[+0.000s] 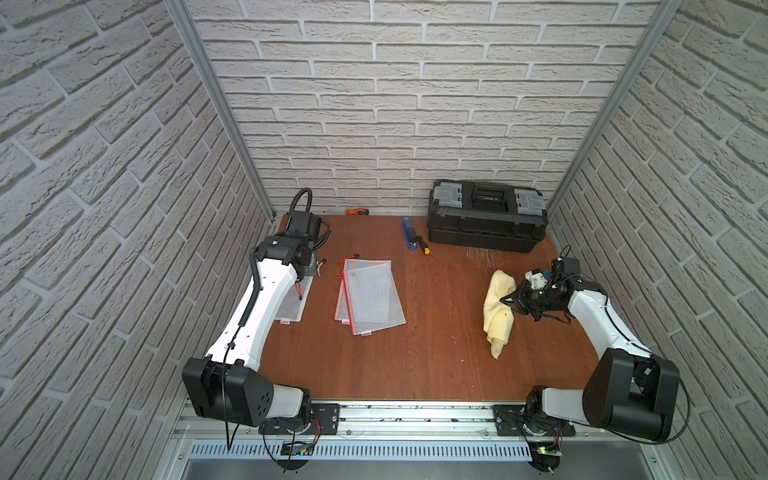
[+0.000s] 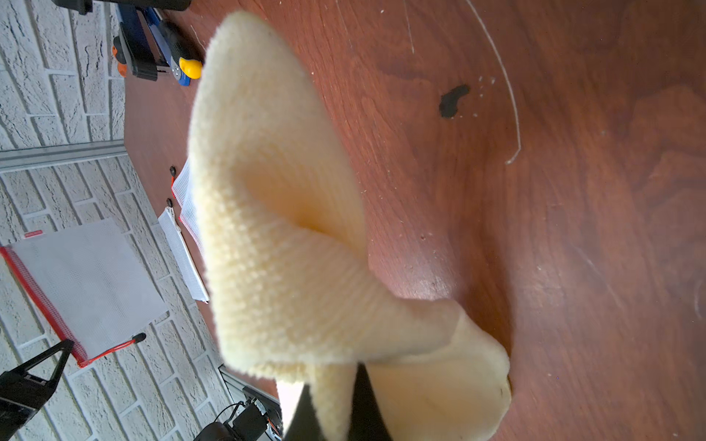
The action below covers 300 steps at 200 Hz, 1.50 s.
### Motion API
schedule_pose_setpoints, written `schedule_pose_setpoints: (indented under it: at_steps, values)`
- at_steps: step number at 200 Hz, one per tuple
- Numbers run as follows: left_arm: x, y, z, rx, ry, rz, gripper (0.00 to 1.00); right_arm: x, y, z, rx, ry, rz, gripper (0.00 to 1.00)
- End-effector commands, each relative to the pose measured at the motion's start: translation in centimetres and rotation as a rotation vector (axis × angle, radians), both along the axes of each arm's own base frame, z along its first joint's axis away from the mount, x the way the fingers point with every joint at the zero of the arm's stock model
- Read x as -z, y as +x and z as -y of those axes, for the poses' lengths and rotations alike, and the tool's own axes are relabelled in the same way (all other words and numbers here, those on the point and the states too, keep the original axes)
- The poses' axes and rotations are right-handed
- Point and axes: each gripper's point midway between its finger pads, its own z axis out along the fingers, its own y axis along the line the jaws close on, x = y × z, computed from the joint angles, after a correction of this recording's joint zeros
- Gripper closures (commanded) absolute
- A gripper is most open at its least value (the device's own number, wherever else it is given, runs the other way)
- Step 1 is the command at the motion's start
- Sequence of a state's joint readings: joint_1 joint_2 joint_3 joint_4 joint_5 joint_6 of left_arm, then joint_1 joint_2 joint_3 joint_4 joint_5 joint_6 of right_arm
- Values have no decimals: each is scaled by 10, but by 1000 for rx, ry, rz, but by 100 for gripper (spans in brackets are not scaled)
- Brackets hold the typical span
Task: Wipe the document bag
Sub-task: Place the document bag.
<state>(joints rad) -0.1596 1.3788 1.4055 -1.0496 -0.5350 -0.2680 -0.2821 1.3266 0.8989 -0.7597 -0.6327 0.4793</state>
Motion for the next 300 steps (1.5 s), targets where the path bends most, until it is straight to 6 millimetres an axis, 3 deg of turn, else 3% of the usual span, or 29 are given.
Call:
schedule_pose_setpoints:
  at_steps: [1,35,66,91,119,131,145,161,193,218,236,273,300]
  values:
    - [8,-5,-22,-15,107,-66,100,-5,8,-2,-7,-9,24,98]
    - [38,-2,-23,7,119,-113,100,-2,9,-6,-21,-15,17,98]
    - [76,-10,-24,-21,117,-191,100,1,9,-9,-29,-18,9,98]
    - [87,-18,-34,-76,170,-260,100,1,10,-13,-43,-21,7,98]
    - [95,-17,-27,-59,173,-289,100,2,11,-14,-54,-24,2,98]
    - [98,-17,-24,-56,164,-296,74,2,11,-15,-56,-25,0,98]
    - [103,-17,-19,-54,157,-302,28,3,11,-16,-59,-28,0,98]
    - [105,-15,-13,-52,151,-295,2,4,11,-17,-62,-28,-1,98]
    - [92,-9,11,-24,76,-217,2,3,10,-17,-73,-37,-6,98]
    - [72,4,59,60,-173,-65,3,1,11,-17,-75,-40,-1,98]
    - [65,17,101,134,-418,23,13,2,13,-18,-74,-37,-2,98]
    - [78,29,155,176,-653,39,38,1,13,-21,-82,-39,0,98]
    - [103,34,180,161,-706,7,45,4,12,-21,-86,-44,-9,98]
